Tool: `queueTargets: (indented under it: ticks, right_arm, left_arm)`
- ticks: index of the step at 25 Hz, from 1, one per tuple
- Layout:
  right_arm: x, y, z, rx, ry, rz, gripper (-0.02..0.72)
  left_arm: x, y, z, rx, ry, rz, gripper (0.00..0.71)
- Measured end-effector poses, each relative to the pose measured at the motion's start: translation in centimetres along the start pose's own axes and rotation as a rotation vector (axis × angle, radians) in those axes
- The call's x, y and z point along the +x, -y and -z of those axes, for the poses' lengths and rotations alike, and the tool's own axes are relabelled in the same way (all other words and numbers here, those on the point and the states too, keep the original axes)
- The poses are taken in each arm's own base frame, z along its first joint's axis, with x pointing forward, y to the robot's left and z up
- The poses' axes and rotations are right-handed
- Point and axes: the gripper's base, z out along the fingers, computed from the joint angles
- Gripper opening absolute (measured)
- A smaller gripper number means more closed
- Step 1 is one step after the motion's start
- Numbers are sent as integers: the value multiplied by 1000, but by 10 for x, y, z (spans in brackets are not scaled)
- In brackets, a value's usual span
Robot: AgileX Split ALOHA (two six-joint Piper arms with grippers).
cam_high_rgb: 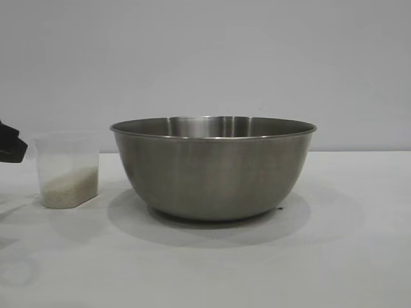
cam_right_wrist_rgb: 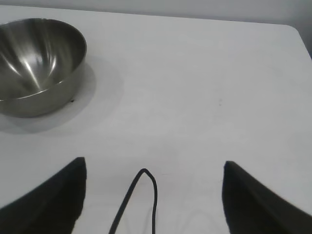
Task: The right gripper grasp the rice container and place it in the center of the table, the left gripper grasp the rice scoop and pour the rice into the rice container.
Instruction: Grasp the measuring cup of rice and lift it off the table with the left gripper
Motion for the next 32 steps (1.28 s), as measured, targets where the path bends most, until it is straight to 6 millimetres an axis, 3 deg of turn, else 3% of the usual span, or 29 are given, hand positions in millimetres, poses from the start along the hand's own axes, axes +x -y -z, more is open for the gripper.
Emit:
queueTargets:
  ticks: [26,29,31,32]
  right_arm:
    - [0,0,0,0,0,-1,496]
    - [0,0,0,0,0,-1,496]
    - [0,0,0,0,0,-1,496]
    - [0,0,0,0,0,-1,496]
  left_arm:
    - [-10,1,-45,38,70,-31,223]
    - [-10,2,-49,42,73,-34,69]
    - [-9,2,-50,51,74,-38,0]
    - [-9,3,-50,55,74,-40,0]
